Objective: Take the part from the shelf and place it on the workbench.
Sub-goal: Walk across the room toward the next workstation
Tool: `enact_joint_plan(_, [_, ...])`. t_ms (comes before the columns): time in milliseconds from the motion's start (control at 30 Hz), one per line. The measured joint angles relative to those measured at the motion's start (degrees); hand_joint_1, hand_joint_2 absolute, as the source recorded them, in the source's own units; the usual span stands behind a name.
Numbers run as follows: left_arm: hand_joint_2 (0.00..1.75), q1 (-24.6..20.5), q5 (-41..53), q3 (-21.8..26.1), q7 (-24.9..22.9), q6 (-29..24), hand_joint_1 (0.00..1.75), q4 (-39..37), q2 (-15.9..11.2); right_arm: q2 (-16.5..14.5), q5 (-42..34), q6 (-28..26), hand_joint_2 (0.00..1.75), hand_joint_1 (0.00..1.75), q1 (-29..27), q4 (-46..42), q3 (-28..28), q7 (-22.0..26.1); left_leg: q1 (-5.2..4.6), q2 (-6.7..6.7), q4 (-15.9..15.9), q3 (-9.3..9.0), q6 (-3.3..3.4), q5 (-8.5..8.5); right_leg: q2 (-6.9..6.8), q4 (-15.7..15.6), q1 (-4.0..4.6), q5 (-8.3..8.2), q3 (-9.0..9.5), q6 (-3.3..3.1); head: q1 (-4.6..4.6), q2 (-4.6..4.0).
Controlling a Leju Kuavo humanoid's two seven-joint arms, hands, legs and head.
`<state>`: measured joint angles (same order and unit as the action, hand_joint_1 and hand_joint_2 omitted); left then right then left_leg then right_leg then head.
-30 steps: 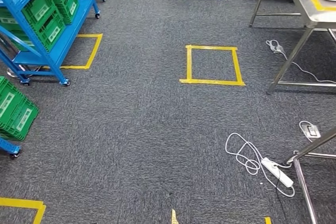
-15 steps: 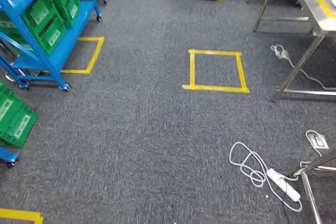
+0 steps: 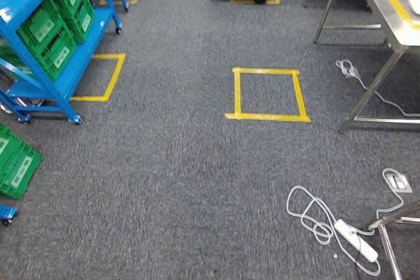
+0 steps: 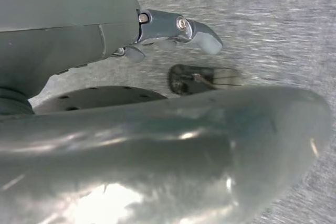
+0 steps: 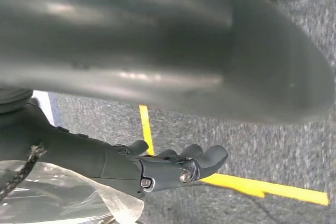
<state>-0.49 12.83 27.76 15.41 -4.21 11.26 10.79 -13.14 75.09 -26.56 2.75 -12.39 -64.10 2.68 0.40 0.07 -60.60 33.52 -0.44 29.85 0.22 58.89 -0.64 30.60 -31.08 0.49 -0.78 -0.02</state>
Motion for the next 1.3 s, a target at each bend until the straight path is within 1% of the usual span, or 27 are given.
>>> enact_joint_plan(67, [0.0, 0.2, 0.0, 0.0, 0.2, 0.0, 0.0, 0.0, 0.0, 0.0, 0.2, 0.2, 0.0, 0.0, -0.1, 0.0, 0.1, 1.0, -0.11, -0.02, 0.8, -0.29, 0.93, -0.89, -0.08, -0.1, -0.07, 0.49, -0.08, 0.81, 0.09, 0.0])
enact_joint_plan(133, [0.0, 0.2, 0.1, 0.1, 0.3, 0.0, 0.0, 0.0, 0.0, 0.0, 0.4, 0.2, 0.0, 0.0, -0.1, 0.0, 0.1, 1.3, -0.02, -0.03, 1.4, -0.72, 1.73, -1.18, -0.12, 2.0, -0.14, 2.24, -0.84, 1.25, 0.16, 0.0])
enact_joint_plan(167, [0.0, 0.1, 0.1, 0.1, 0.4, 0.1, 0.0, 0.0, 0.0, 0.0, 0.5, 0.2, 0.0, 0.0, -0.1, 0.0, 0.2, 1.4, -0.02, 0.0, 1.6, -0.85, 2.06, -1.23, -0.12, 4.8, -0.15, 3.95, -2.14, 1.36, 0.18, 0.0])
enact_joint_plan(233, [0.0, 0.1, 0.1, 0.1, 0.4, 0.1, 0.0, 0.0, 0.0, 0.0, 0.5, 0.2, 0.0, 0.0, -0.1, 0.0, 0.2, 1.5, -0.25, 0.03, 1.6, -0.95, 2.46, -1.04, -0.11, 12.4, -0.1, 7.49, -6.07, 1.5, 0.19, 0.0])
enact_joint_plan(267, [0.0, 0.1, 0.1, 0.1, 0.4, 0.1, 0.0, 0.0, 0.0, 0.0, 0.5, 0.2, 0.0, 0.0, -0.1, 0.0, 0.2, 1.5, -0.39, 0.03, 1.6, -1.05, 2.61, -0.91, -0.11, 15.1, -0.09, 8.16, -7.62, 1.52, 0.16, 0.0])
enact_joint_plan(300, [0.0, 0.1, 0.1, 0.1, 0.4, 0.1, 0.0, 0.0, 0.0, 0.0, 0.5, 0.2, 0.0, 0.0, -0.2, 0.0, 0.2, 1.5, -0.5, 0.0, 1.6, -1.2, 2.69, -0.77, -0.12, 15.9, -0.08, 7.62, -8.26, 1.46, 0.16, 0.0])
enact_joint_plan(333, [0.0, 0.1, 0.1, 0.1, 0.4, 0.1, 0.0, 0.0, 0.0, 0.0, 0.4, 0.2, 0.0, 0.0, -0.2, 0.0, 0.2, 1.6, -0.58, -0.07, 1.6, -1.45, 2.7, -0.6, -0.12, 14.3, -0.06, 5.91, -7.76, 1.33, 0.17, 0.0])
enact_joint_plan(400, [0.0, 0.1, 0.1, 0.1, 0.4, 0.1, 0.0, 0.0, 0.0, 0.0, 0.4, 0.4, 0.0, 0.0, -0.3, 0.0, 0.2, 2.0, -0.69, -0.2, 1.6, -2.07, 2.48, -0.12, -0.13, 7.1, 0.06, 1.49, -4.6, 0.84, 0.18, 0.0])
enact_joint_plan(433, [0.0, 0.1, 0.0, 0.1, 0.5, 0.1, 0.0, 0.0, 0.0, 0.0, 0.4, 0.6, 0.0, 0.0, -0.2, 0.0, 0.2, 2.5, -0.8, -0.25, 1.4, -2.27, 2.23, 0.14, -0.13, 3.6, 0.15, 0.07, -2.94, 0.6, 0.17, 0.0])
enact_joint_plan(467, [0.0, 0.1, 0.0, 0.1, 0.5, 0.1, 0.0, 0.0, 0.1, 0.0, 0.4, 0.8, 0.0, 0.0, -0.2, 0.0, 0.2, 3.3, -0.89, -0.25, 1.4, -2.35, 1.95, 0.3, -0.11, 1.5, 0.24, -0.59, -1.87, 0.38, 0.13, 0.0])
enact_joint_plan(567, [0.0, 0.0, -0.2, 0.3, 0.8, -0.1, 0.0, 0.0, 0.1, 0.0, -0.1, 1.7, 0.0, 0.0, -0.3, 0.0, 0.2, 6.7, -0.95, -0.23, 1.3, -2.35, 1.25, 0.5, -0.02, 0.1, 0.32, -0.7, -1.12, -0.08, 0.08, 0.0])
enact_joint_plan(633, [0.0, 0.1, -0.3, 0.6, 1.0, -0.3, 0.0, 0.0, 0.2, 0.0, -0.7, 2.3, 0.0, 0.0, -0.4, 0.0, 0.2, 9.0, -0.83, -0.23, -0.4, -1.77, 0.67, 1.9, -0.12, -0.2, 0.11, -0.84, -0.85, -0.53, -0.03, 0.0])
enact_joint_plan(667, [0.0, 0.1, -0.3, 0.9, 1.1, -0.4, 0.0, 0.0, 0.2, 0.0, -1.0, 2.7, 0.0, 0.0, -0.4, 0.0, 0.2, 10.0, -0.72, -0.22, -2.8, -0.7, 0.32, 3.4, -0.2, -0.4, 0.0, -0.87, -0.71, -0.76, -0.12, 0.0])
enact_joint_plan(733, [0.0, 0.1, -0.3, 1.2, 1.3, -0.5, 0.0, 0.0, 0.3, 0.0, -1.4, 3.3, 0.0, 0.0, -0.3, 0.0, 0.2, 11.5, -0.48, -0.22, -10.2, 2.73, -0.22, 6.74, -0.31, -0.4, 0.01, -0.76, -0.59, -1.05, -0.25, 0.0])
enact_joint_plan(767, [0.0, 0.2, -0.3, 1.4, 1.4, -0.5, 0.0, 0.0, 0.3, 0.0, -1.6, 3.6, 0.0, 0.0, -0.3, 0.0, 0.2, 11.8, -0.36, -0.21, -13.2, 4.22, -0.4, 7.57, -0.34, -0.4, 0.02, -0.71, -0.52, -1.1, -0.23, 0.0])
enact_joint_plan(800, [0.0, 0.2, -0.3, 1.4, 1.4, -0.5, 0.0, 0.0, 0.3, 0.0, -1.8, 3.7, 0.0, 0.0, -0.3, 0.0, 0.2, 11.9, -0.25, -0.21, -14.4, 4.93, -0.5, 7.31, -0.34, -0.4, 0.02, -0.66, -0.43, -1.13, -0.23, 0.0])
enact_joint_plan(833, [0.0, 0.3, -0.2, 1.5, 1.5, -0.4, 0.0, 0.0, 0.3, 0.0, -1.8, 3.7, 0.0, 0.0, -0.3, 0.0, 0.2, 11.8, -0.14, -0.21, -13.4, 4.6, -0.54, 5.88, -0.3, -0.4, 0.01, -0.6, -0.29, -1.12, -0.25, 0.0])
enact_joint_plan(900, [0.0, 0.3, -0.1, 1.5, 1.7, 0.0, 0.0, 0.0, 0.3, 0.0, -1.5, 3.6, 0.0, 0.0, -0.3, 0.0, 0.2, 10.8, 0.04, -0.22, -6.5, 1.58, -0.43, 1.58, -0.23, -0.4, -0.01, -0.43, 0.07, -0.94, -0.24, 0.0])
enact_joint_plan(933, [0.0, 0.2, 0.0, 1.5, 1.9, 0.3, 0.0, 0.0, 0.3, 0.0, -1.3, 3.4, 0.0, 0.0, -0.3, 0.0, 0.2, 10.1, 0.01, -0.23, -2.8, 0.0, -0.3, 0.14, -0.19, -0.3, 0.08, -0.3, 0.14, -0.74, -0.24, 0.0])
enact_joint_plan(967, [0.0, 0.2, 0.0, 1.6, 2.0, 0.7, 0.0, 0.0, 0.3, 0.0, -1.0, 3.2, 0.0, 0.0, -0.3, 0.0, 0.2, 9.2, -0.06, -0.24, -0.5, -1.0, -0.1, -0.5, -0.19, -0.3, 0.16, -0.25, 0.08, -0.48, -0.21, 0.0])
enact_joint_plan(1000, [0.0, 0.2, 0.1, 1.7, 2.0, 1.0, 0.0, 0.0, 0.4, 0.0, -0.7, 3.1, 0.0, 0.0, -0.2, 0.0, 0.2, 8.4, -0.16, -0.25, 0.7, -1.4, 0.14, -0.47, -0.2, -0.3, 0.23, -0.24, -0.03, -0.21, -0.14, 0.0])
enact_joint_plan(1067, [0.87, 0.2, -0.1, 1.9, 1.8, 1.8, 0.0, 0.0, 0.4, 0.0, -0.2, 2.9, 0.0, 0.0, -0.2, 0.0, 0.2, 6.7, -0.31, -0.26, 1.2, -1.38, 0.82, -0.48, -0.23, -0.4, 0.18, -0.34, -0.17, 0.38, 0.01, 0.0])
enact_joint_plan(1133, [1.75, 0.3, -0.4, 2.3, 1.0, 2.6, 0.0, 0.0, 0.4, 0.0, 0.1, 2.8, 0.0, 0.0, -0.2, 0.0, 0.2, 5.0, -0.24, -0.15, 1.7, -1.47, 1.62, -0.94, -0.23, 0.9, 0.04, 0.81, -0.87, 0.84, 0.17, 0.0])
enact_joint_plan(1167, [1.75, 0.2, -0.5, 2.5, 0.5, 2.9, 0.0, 0.0, 0.4, 0.0, 0.3, 2.8, 0.0, 0.0, -0.2, 0.0, 0.2, 4.1, -0.17, -0.08, 1.9, -1.48, 2.0, -1.2, -0.22, 3.1, 0.02, 2.33, -1.85, 1.02, 0.28, 0.0])
enact_joint_plan(1233, [1.75, 0.1, -0.7, 2.9, -0.5, 3.4, 0.0, 0.0, 0.4, 0.0, 0.6, 2.9, 0.0, 0.0, -0.1, 0.0, 0.2, 1.9, -0.3, 0.05, 1.9, -1.27, 2.44, -1.5, -0.21, 10.1, 0.01, 6.27, -4.92, 1.23, 0.53, 0.0])
enact_joint_plan(1267, [1.75, 0.1, -0.6, 2.9, -0.9, 3.6, 0.0, 0.0, 0.4, 0.0, 0.6, 2.9, 0.0, 0.0, -0.1, 0.0, 0.2, 0.9, -0.4, 0.08, 1.9, -1.14, 2.53, -1.58, -0.21, 13.4, 0.01, 7.58, -6.3, 1.32, 0.57, 0.0])
enact_joint_plan(1300, [1.75, 0.1, -0.5, 2.9, -1.2, 3.6, 0.0, 0.0, 0.4, 0.0, 0.7, 3.0, 0.0, 0.0, -0.1, 0.0, 0.2, 0.1, -0.48, 0.1, 1.9, -1.02, 2.58, -1.66, -0.21, 15.0, 0.01, 7.84, -6.92, 1.35, 0.57, 0.0])
